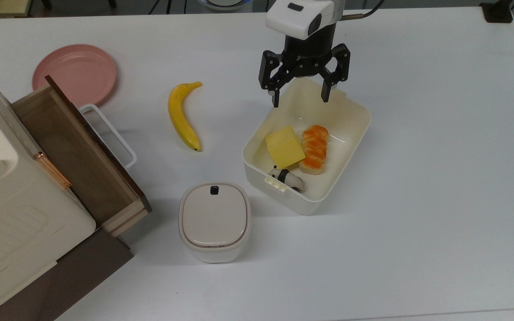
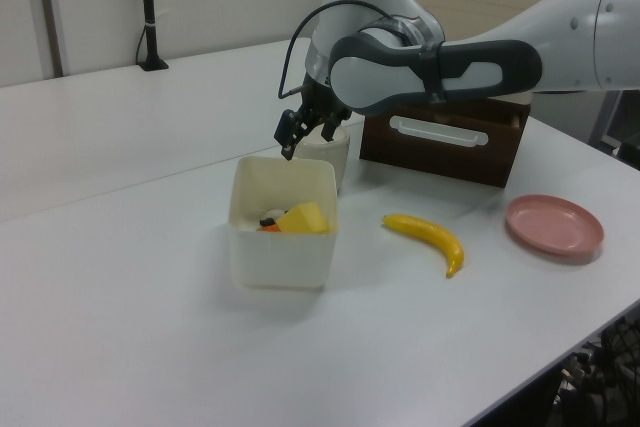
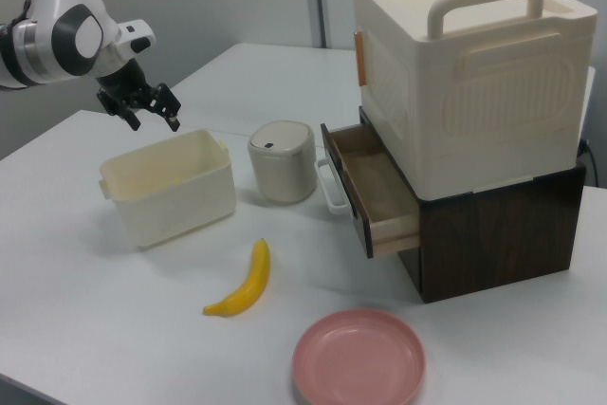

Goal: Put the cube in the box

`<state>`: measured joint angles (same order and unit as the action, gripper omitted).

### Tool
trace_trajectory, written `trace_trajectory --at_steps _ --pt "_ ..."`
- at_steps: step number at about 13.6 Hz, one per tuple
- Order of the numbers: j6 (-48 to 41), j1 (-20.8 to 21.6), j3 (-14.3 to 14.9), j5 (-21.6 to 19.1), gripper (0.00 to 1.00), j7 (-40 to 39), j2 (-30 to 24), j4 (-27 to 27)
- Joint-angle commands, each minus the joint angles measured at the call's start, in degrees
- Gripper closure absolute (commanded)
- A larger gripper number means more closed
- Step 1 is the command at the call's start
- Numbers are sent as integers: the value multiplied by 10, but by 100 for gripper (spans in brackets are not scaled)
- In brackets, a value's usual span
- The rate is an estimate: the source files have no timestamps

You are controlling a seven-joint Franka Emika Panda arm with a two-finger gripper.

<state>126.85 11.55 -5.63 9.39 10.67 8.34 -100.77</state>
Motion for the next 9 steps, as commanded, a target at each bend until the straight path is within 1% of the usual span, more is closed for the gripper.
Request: trace_trajectory --at_steps 1,3,5,6,7,8,9 --pt "-65 -3 7 13 0 21 -14 1" --pt "-116 -20 11 12 0 20 -36 1" --pt "-150 -30 26 6 0 2 -85 -18" --pt "-172 -30 47 3 0 1 -91 -11" --pt "-203 -32 54 -1 0 1 -93 0" --pt "-210 -43 63 -9 0 0 -96 0" --pt "-211 -47 72 -30 0 -3 -97 0"
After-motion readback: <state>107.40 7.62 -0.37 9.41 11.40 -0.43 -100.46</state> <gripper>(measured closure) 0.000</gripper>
